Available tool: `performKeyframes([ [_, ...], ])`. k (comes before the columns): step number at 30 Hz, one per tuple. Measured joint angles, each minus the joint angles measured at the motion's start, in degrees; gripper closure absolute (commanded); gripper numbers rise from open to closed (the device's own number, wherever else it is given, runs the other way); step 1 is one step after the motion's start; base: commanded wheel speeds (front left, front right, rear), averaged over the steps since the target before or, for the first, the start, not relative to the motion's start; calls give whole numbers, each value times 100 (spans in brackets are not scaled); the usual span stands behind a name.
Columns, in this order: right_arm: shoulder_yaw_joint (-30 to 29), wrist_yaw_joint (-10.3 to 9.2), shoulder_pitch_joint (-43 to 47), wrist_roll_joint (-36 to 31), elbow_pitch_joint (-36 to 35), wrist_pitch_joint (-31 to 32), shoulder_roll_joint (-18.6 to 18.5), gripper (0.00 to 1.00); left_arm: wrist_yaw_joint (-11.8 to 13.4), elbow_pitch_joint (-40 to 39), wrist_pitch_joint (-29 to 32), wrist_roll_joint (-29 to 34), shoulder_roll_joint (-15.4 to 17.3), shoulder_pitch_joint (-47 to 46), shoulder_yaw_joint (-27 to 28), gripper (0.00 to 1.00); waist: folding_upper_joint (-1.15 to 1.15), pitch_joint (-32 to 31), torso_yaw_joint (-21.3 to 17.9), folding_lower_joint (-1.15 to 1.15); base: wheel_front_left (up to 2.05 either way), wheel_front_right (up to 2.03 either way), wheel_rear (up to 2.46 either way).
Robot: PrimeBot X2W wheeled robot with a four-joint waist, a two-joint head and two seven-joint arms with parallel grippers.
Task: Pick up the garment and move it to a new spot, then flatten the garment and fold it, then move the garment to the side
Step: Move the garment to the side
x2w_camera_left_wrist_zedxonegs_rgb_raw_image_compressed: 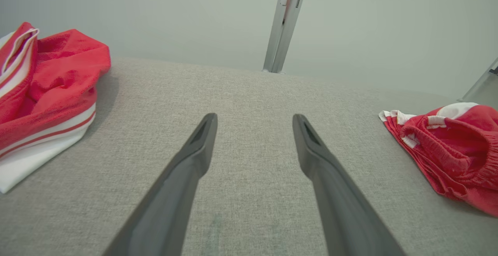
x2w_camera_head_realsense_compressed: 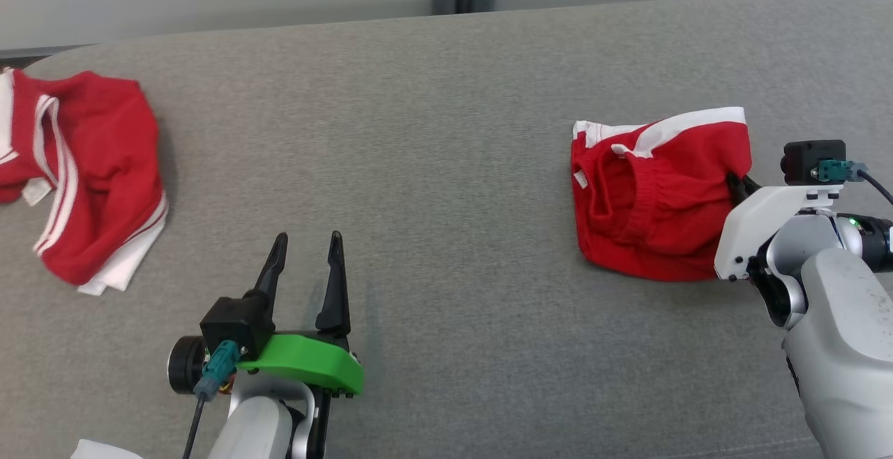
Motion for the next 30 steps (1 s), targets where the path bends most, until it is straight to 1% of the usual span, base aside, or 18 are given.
performKeyframes([
  [5, -71, 0, -188, -109, 126, -438, 99, 100, -80, 5, 0, 168, 19, -176, -41, 0, 0, 168, -635, 0, 0, 0, 0],
  [9, -105, 0, -303, -142, 304, -602, 205, 100, -104, 12, 0, 231, 25, -263, -100, 0, 0, 319, -1065, 0, 0, 0, 0],
  [12, -152, 0, -410, -165, 450, -702, 214, 100, -114, 4, 0, 246, 34, -313, -138, 0, 0, 457, -1283, 0, 0, 0, 0],
  [14, -167, 0, -504, -192, 553, -756, 219, 100, -126, -3, 0, 257, 52, -335, -160, 0, 0, 566, -1361, 0, 0, 0, 0],
  [18, -122, 0, -760, -243, 728, -859, 134, 100, -97, -74, 3, 278, 115, -367, -153, 0, 0, 776, -1385, 0, 0, 0, 0],
  [22, -10, 0, -1189, -325, 965, -850, -115, 100, -54, -201, 40, 285, 174, -391, -120, 0, 0, 899, -1228, 0, 0, 0, 0],
  [25, 70, 1, -1534, -481, 1110, -854, -432, 100, -25, -301, 47, 285, 200, -427, -103, 0, 0, 974, -1065, 0, 0, 0, 0],
  [30, -18, 0, -2053, -910, 1494, -935, -1183, 100, 4, -461, 74, 294, 256, -476, -111, 0, 0, 1157, -789, 0, 0, 0, 0],
])
